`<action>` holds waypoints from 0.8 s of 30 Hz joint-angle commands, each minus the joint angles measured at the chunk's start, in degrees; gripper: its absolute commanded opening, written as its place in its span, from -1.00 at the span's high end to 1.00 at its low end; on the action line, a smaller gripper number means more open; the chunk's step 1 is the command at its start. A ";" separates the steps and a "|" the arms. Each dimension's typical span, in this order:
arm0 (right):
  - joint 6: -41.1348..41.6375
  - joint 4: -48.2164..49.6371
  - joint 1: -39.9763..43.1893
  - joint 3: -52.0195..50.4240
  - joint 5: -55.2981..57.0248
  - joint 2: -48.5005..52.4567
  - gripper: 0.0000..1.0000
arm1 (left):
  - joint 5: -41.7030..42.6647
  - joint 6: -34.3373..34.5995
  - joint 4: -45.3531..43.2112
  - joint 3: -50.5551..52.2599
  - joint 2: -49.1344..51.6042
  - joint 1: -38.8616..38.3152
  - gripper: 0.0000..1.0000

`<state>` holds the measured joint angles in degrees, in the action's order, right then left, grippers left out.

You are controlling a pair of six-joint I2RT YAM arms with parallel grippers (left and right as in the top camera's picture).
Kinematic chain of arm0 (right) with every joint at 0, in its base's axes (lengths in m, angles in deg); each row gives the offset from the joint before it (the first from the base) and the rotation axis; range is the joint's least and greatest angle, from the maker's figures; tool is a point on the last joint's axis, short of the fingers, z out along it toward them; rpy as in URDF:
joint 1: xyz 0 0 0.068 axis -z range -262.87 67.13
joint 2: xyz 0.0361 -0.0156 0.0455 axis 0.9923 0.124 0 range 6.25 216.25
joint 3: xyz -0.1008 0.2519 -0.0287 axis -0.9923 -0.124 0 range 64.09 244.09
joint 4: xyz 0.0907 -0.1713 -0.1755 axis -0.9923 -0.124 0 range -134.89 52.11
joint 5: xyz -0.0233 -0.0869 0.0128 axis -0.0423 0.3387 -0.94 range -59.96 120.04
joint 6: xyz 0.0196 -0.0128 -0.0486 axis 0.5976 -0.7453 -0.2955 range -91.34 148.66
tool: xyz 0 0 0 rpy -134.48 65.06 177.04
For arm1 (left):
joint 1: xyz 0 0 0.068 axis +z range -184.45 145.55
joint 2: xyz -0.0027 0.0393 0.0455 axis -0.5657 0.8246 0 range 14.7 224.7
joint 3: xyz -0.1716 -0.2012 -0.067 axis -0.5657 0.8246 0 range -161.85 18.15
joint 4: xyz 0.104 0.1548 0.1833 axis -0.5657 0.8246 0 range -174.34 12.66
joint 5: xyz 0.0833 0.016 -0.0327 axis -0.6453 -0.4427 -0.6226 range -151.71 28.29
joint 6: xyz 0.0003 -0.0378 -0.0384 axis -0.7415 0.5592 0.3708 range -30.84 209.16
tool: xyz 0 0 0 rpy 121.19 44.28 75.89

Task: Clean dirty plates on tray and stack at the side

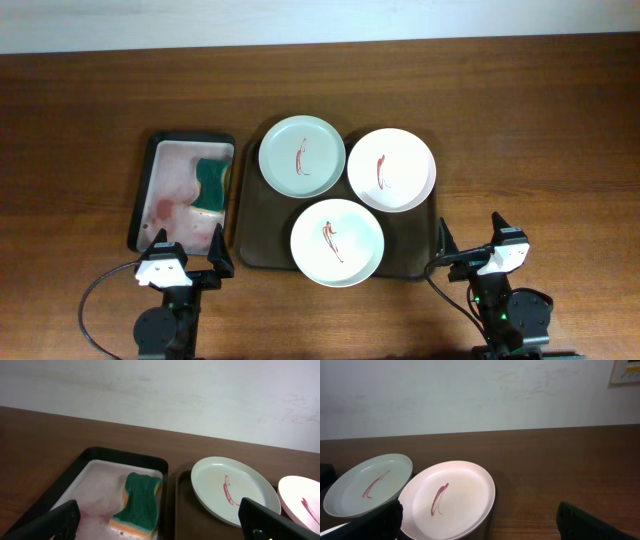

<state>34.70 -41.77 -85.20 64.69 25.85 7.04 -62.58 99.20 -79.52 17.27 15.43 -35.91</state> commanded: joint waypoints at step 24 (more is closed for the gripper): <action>0.15 -0.24 0.11 -0.28 -0.72 -0.39 -0.97 | 0.46 -0.94 -0.02 0.35 -0.11 0.28 -0.99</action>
<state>34.64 -41.77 -85.20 64.69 25.85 7.04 -62.58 99.20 -79.59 17.27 15.43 -35.91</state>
